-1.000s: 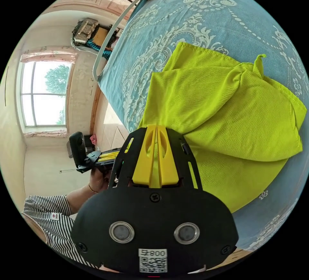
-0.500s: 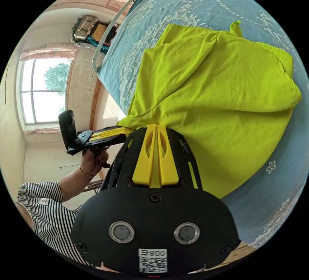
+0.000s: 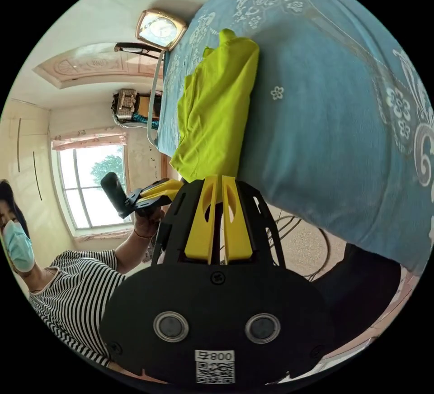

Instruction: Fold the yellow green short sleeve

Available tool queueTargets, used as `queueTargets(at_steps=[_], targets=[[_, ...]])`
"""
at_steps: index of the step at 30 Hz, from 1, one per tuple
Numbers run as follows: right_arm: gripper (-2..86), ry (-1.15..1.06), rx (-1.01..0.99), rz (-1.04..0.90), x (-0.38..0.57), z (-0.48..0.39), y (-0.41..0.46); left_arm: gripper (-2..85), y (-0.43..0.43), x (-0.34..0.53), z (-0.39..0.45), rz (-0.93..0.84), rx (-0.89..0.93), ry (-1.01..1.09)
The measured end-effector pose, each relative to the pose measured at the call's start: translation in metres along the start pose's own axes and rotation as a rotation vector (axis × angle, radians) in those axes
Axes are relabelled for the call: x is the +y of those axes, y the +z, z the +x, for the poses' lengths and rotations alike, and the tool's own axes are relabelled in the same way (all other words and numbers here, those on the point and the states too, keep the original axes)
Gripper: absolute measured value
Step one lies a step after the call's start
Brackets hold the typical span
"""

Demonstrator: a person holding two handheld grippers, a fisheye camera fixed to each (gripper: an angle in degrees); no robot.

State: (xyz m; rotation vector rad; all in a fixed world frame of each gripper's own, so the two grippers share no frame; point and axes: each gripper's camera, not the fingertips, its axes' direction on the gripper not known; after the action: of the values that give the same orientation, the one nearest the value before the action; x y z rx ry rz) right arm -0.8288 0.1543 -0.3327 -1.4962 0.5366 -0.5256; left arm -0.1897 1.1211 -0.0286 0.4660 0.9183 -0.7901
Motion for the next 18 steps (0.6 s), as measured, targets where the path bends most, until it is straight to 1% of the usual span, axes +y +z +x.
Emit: queueTargets(at_steps=[2, 4, 6, 8, 13, 18], targets=[[4.4, 0.069, -0.054, 0.011, 0.027, 0.034, -0.003, 7.0, 0.021, -0.021, 0.035, -0.075, -0.06, 0.1], [5.9, 0.109, -0.104, 0.017, 0.041, 0.054, -0.001, 7.3, 0.036, -0.033, 0.053, -0.12, -0.089, 0.129], [6.7, 0.134, -0.163, 0.013, 0.052, 0.071, 0.006, 7.6, 0.048, -0.043, 0.063, -0.158, -0.063, 0.12], [7.1, 0.166, -0.223, 0.006, 0.062, 0.091, 0.014, 7.9, 0.063, -0.051, 0.066, -0.181, -0.008, 0.047], [7.1, 0.187, -0.28, 0.025, 0.083, 0.117, 0.021, 8.2, 0.086, -0.06, 0.065, -0.157, 0.045, -0.114], [7.1, 0.197, -0.298, 0.04, 0.098, 0.139, 0.019, 6.3, 0.104, -0.066, 0.077, -0.106, 0.019, -0.162]])
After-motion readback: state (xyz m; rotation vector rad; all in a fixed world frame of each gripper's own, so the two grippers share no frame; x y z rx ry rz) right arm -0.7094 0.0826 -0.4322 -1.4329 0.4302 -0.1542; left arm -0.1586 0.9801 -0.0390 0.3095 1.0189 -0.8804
